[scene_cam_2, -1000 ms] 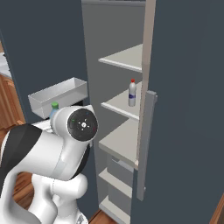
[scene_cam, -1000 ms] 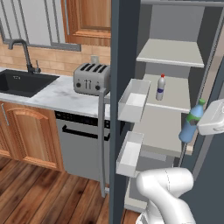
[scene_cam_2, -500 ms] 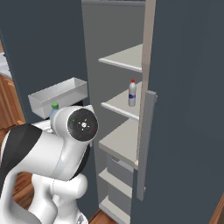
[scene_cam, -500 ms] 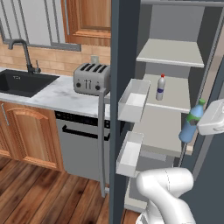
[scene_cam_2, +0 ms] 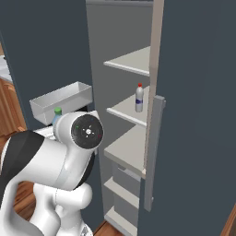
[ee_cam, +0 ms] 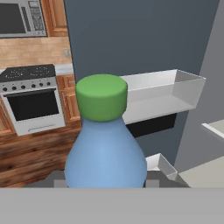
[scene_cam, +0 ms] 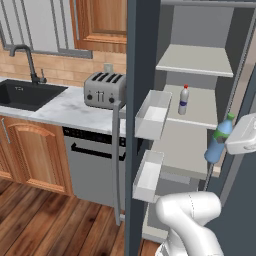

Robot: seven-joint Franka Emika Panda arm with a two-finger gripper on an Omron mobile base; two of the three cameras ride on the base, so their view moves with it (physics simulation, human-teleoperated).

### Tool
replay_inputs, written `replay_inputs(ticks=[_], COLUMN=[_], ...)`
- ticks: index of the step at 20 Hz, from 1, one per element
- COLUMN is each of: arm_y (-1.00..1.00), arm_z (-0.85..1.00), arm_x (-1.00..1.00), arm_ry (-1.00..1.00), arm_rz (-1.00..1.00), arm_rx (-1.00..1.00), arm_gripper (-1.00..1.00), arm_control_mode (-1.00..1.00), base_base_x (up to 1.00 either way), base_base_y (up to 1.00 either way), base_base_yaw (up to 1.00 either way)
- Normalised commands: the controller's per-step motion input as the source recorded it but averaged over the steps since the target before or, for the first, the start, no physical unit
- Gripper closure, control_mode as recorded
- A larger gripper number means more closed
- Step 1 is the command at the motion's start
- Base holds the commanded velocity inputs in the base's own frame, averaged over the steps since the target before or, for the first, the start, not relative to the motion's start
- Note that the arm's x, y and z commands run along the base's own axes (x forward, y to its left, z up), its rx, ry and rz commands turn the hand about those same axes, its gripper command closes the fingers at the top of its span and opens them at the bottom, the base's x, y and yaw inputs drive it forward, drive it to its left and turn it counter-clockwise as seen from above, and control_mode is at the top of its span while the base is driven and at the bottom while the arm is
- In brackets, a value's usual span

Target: Take the bottled waters from the counter and place them in the freezer to freeze. Close the freezer door after placing the bottles.

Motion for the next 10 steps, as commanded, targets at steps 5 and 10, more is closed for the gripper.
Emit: replay_inputs(ticks=[5, 10], arm_y=[0.0, 0.0], arm_z=[0.0, 0.01], arm_x=[0.0, 0.0], arm_ry=[0.0, 0.0], arm_rz=[0.0, 0.0], arm_rx=[0.0, 0.0], arm_gripper=[1.0, 1.0], arm_control_mode=[1.0, -1.0], base_base_x=[0.0, 0.0], base_base_y=[0.0, 0.0], base_base_yaw=[0.0, 0.0])
